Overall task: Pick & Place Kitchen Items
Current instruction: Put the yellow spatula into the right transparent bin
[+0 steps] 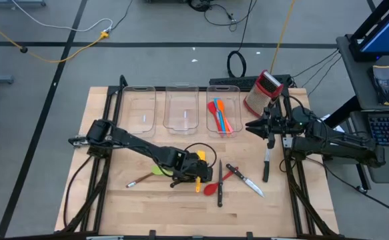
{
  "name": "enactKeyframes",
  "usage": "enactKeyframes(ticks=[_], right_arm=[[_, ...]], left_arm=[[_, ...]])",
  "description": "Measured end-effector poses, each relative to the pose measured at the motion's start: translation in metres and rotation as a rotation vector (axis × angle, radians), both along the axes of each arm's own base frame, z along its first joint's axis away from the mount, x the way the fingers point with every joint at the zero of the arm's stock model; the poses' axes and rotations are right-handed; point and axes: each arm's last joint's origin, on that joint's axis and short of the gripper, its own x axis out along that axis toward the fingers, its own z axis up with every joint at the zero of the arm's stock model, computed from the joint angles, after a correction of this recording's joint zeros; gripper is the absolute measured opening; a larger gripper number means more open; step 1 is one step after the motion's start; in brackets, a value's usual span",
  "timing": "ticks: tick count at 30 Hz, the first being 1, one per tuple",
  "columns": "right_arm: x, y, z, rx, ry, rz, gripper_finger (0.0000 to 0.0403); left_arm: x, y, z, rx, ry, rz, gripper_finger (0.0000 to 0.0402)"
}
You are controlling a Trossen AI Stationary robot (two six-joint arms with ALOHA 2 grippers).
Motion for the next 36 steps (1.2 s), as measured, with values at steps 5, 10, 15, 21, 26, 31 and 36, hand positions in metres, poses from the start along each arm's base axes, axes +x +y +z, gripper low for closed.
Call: enactKeyframes(ticks=[5, 10, 15, 21, 26, 31, 36], right_arm=[[0.0000, 0.0000, 0.0000, -0.011, 0.001, 0.000, 0.0093], [-0.0001, -0.0003, 0.0000, -0.015, 0.001, -0.003, 0.0093], [0.0000, -0.0003, -0.0001, -0.015, 0.002, -0.003, 0.0093], [0.0000, -0.0003, -0.0001, -0.018, 0.002, -0.003, 0.0094], [0.0000, -0.0004, -0.0001, -0.019, 0.002, -0.003, 0.0094], [0.0000, -0.0004, -0.0001, -0.029, 0.002, -0.003, 0.0093], [0.0000, -0.0004, -0.0001, -0.037, 0.002, -0.003, 0.0094]], left_arm=[[0.0019, -0.0006, -0.0041, -0.012, 0.003, 0.000, 0.0278], [0.0030, -0.0006, -0.0069, -0.007, 0.002, -0.003, 0.0278], [0.0037, -0.0006, -0.0057, 0.016, -0.018, -0.033, 0.0278], [0.0029, -0.0010, -0.0060, 0.023, -0.014, -0.059, 0.0278], [0.0029, -0.0010, -0.0060, 0.031, -0.018, -0.073, 0.0278], [0.0029, -0.0010, -0.0060, 0.031, -0.018, -0.073, 0.0278], [0.0033, -0.0011, -0.0057, 0.029, -0.023, -0.073, 0.0278]])
